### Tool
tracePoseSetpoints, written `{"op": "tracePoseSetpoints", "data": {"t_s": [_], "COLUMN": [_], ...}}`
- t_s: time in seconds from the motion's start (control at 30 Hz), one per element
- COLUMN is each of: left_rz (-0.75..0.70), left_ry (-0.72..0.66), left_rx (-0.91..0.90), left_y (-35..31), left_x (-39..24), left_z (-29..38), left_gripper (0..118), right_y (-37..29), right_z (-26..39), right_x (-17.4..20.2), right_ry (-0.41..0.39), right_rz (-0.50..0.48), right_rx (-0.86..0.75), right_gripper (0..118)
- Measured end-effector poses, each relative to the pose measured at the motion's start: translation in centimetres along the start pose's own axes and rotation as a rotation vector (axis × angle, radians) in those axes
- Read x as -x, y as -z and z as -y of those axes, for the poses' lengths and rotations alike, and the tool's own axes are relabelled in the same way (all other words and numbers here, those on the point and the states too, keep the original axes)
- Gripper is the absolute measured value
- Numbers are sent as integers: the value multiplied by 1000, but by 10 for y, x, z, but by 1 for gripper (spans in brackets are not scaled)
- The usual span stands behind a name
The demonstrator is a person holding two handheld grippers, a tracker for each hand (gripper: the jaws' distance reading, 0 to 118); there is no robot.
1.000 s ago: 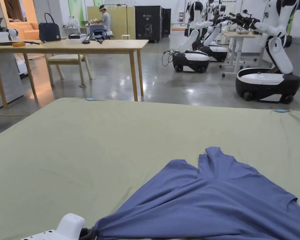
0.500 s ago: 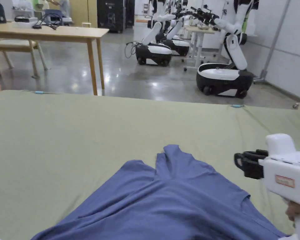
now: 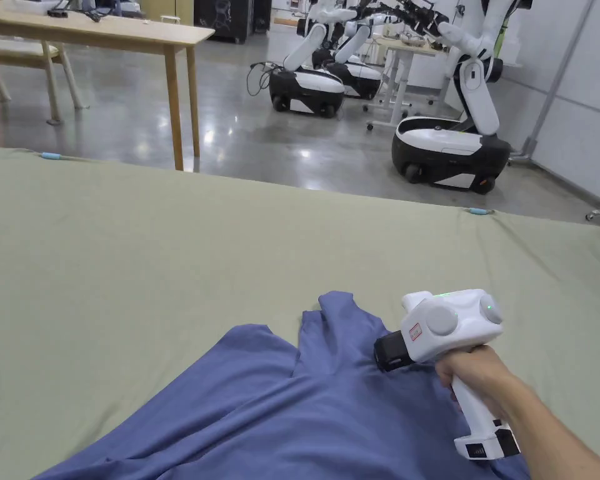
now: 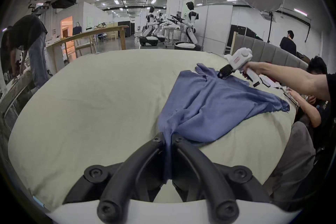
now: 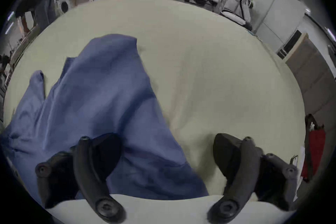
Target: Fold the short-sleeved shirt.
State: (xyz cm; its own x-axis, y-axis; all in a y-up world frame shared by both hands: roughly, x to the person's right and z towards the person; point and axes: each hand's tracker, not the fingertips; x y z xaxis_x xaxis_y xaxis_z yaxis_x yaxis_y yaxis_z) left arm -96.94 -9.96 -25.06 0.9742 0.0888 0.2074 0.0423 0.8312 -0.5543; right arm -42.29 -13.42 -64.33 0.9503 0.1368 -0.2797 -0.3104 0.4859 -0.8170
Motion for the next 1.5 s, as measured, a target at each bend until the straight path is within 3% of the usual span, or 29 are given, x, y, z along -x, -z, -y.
{"op": "tracePoseSetpoints", "data": {"t_s": [0.03, 0.07, 0.1, 0.13, 0.23, 0.37, 0.43, 0.53, 0.6, 0.7, 0.83, 0.9, 1.0, 1.2, 1.33, 1.4, 1.5], "left_rz": [1, 3, 10, 17, 23, 30, 85, 61, 50, 101, 144, 152, 188, 100, 72, 19, -107], "left_ry": [-3, -4, -14, -22, -9, -27, -86, -37, -15, -59, -89, -109, -153, 10, 7, -1, 6], "left_rx": [-6, -10, -13, -19, -21, -31, -45, -55, -73, -98, -114, -106, -206, -476, -526, -536, -520], "left_y": [1, 2, 3, 3, 3, -2, -4, -11, -16, -17, 0, 13, 14, -46, -73, -80, -81], "left_x": [1, 0, -1, -6, -12, -5, -7, -15, -21, -28, -32, -31, -28, -51, -61, -61, -53], "left_z": [0, 0, -1, -3, -9, -10, -13, -21, -25, -29, -43, -62, -123, -310, -422, -465, -511], "left_gripper": [4, 4, 4, 4, 4, 4, 4, 4, 4, 4, 4, 4, 4, 4, 4, 4, 4], "right_y": [-9, -17, -24, -28, -43, -119, -172, -241, -271, -302, -303, -307, -350, -493, -567, -584, -594], "right_z": [3, 7, 11, 16, 27, 69, 110, 183, 227, 274, 280, 261, 213, 80, -2, -36, -76], "right_x": [-1, 0, 2, 5, 15, 5, 3, 3, 4, 4, -1, -6, -21, -44, -68, -82, -96], "right_ry": [14, 2, -18, -36, -88, 78, 85, 76, 126, 192, 162, 135, 155, 73, 134, 121, 200], "right_rz": [-64, -65, -38, -8, 41, -98, -91, -52, -37, -59, -45, -26, -33, 129, 164, 205, 274], "right_rx": [-19, -53, -82, -65, -97, -268, -342, -417, -442, -483, -472, -467, -632, -916, -1040, -1055, -1025], "right_gripper": [87, 56, 14, 1, 1, 1, 1, 1, 1, 1, 2, 2, 2, 2, 2, 2, 2]}}
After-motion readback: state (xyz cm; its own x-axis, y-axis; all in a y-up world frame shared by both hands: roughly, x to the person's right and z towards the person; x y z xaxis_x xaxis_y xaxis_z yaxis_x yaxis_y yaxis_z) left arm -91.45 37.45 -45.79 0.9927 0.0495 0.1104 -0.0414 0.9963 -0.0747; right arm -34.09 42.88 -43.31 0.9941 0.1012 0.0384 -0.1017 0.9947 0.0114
